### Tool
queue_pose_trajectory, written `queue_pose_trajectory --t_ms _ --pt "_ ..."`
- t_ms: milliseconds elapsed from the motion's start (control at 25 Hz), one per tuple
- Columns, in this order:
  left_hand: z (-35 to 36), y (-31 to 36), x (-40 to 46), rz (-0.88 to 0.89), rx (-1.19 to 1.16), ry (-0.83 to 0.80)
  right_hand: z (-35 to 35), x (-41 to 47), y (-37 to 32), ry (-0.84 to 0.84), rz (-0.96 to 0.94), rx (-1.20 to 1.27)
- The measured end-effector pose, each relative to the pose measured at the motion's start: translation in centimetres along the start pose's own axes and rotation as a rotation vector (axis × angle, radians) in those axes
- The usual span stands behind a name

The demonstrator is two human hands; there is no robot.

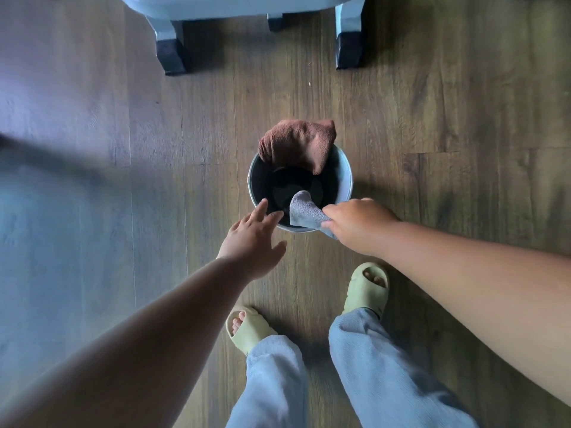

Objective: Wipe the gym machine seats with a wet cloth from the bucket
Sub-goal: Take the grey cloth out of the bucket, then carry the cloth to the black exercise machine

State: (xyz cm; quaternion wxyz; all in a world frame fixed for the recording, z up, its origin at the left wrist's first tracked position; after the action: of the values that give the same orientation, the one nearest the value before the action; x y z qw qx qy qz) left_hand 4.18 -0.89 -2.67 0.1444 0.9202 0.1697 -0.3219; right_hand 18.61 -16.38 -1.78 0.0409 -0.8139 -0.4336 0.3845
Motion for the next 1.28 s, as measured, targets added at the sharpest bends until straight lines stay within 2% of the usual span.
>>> queue_pose_trajectory --t_ms 240,400,600,680,800,960,1120,1280 --pt "-13.5 4.3 -6.8 0.077 -0.074 0.063 -12.1 -9.6 -3.3 0.079 0.158 0.36" --pt "-22.2 7.1 -11.7 0.154 -0.105 0.144 -19.3 -17.6 -5.4 0.176 0.29 0.377" --pt "-29.8 9.7 -17.4 0.306 -0.062 0.177 -24.0 -26.8 -9.4 0.426 0.427 0.541" --pt "-31.6 11.1 -19.6 0.38 -0.046 0.168 -23.8 -30.2 -11.1 0.472 0.444 0.637" --pt "-32.2 13.8 -22.4 0.47 0.028 0.139 -21.1 -35.7 -12.7 0.436 0.484 0.664" --pt "-30.6 19.7 -25.1 0.574 0.174 0.075 -16.3 -43.2 -11.4 0.466 0.626 0.706" --pt "-27.9 30.9 -26.8 0.75 0.263 -0.03 -13.0 -51.6 -6.0 0.582 0.8 0.736" --pt "-23.8 44.6 -27.6 0.851 0.333 -0.075 -9.9 -61.1 0.6 0.729 0.818 0.872"
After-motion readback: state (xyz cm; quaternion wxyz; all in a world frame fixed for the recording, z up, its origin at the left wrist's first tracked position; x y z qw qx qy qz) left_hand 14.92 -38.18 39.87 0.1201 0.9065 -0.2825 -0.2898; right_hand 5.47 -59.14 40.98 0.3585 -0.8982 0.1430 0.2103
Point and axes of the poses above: each hand's wrist, its own x-axis towards the middle knuckle, its own z-axis out of the palm, y = z × x, the point moved 3 cm from there along x, towards the middle knuckle, and after that the axes turned 10 degrees about x, right-handed, at the moved point
